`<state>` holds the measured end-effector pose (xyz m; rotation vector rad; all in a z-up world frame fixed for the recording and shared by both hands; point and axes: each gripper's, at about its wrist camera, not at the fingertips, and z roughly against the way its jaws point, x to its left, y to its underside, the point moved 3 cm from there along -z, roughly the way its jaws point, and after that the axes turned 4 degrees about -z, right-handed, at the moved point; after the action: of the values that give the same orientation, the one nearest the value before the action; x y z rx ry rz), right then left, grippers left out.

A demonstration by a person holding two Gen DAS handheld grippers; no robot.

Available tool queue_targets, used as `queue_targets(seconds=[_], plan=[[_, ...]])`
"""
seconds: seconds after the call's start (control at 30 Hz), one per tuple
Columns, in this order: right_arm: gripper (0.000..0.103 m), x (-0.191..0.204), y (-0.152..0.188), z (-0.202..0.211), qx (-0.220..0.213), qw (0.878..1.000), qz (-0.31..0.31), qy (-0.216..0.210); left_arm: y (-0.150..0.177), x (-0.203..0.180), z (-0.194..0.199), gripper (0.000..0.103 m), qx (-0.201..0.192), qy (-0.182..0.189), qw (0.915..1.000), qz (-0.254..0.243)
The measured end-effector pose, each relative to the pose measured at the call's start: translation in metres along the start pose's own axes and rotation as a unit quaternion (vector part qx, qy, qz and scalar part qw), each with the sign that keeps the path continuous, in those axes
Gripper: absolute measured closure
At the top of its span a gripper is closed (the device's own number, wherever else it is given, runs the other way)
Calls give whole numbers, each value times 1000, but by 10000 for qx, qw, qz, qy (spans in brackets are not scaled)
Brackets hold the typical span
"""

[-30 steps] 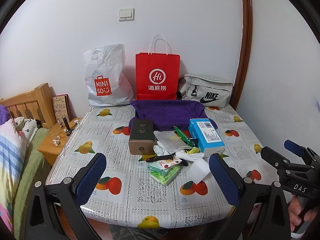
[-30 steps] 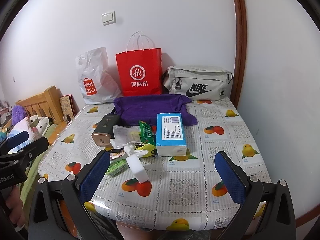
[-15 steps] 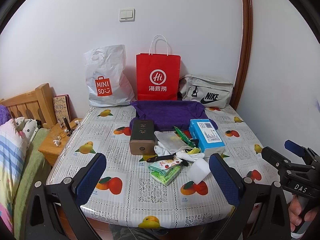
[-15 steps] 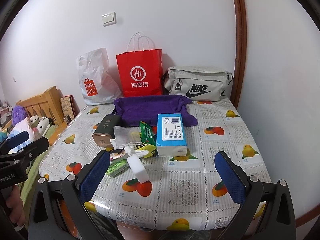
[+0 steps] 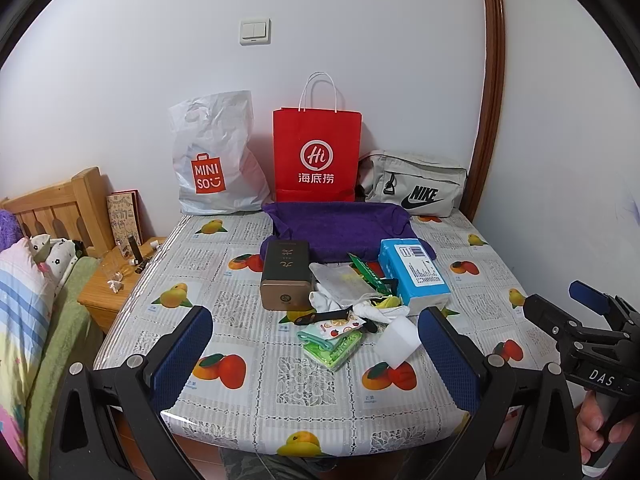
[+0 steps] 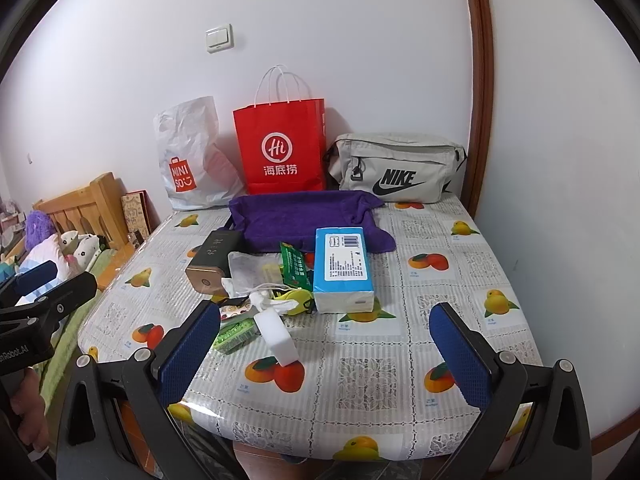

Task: Organize soft objects

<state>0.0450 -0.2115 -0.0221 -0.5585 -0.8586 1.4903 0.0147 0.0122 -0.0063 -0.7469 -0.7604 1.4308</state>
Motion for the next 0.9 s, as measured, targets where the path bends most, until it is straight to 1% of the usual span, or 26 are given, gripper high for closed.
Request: queue_targets(seconds=[0.4, 0.5, 0.63, 0.8, 0.9], plan=[[0, -1, 0, 2, -35, 10000, -14, -13, 1, 1, 3, 0, -33, 11, 10000, -58], [0, 0, 1, 2, -99, 9999, 37, -81, 2, 2, 0, 0, -6, 8, 10000, -62], [0, 1, 6, -9, 22, 9998, 75, -205, 3, 4, -13, 0, 117, -25, 9999, -68], [0, 1, 17, -30, 225, 9992, 110, -324, 10, 7, -39, 0, 386, -113, 9992, -65], [1, 2, 24, -45, 296, 9983, 157, -474, 17, 8, -53, 7, 439, -133, 9989, -45]])
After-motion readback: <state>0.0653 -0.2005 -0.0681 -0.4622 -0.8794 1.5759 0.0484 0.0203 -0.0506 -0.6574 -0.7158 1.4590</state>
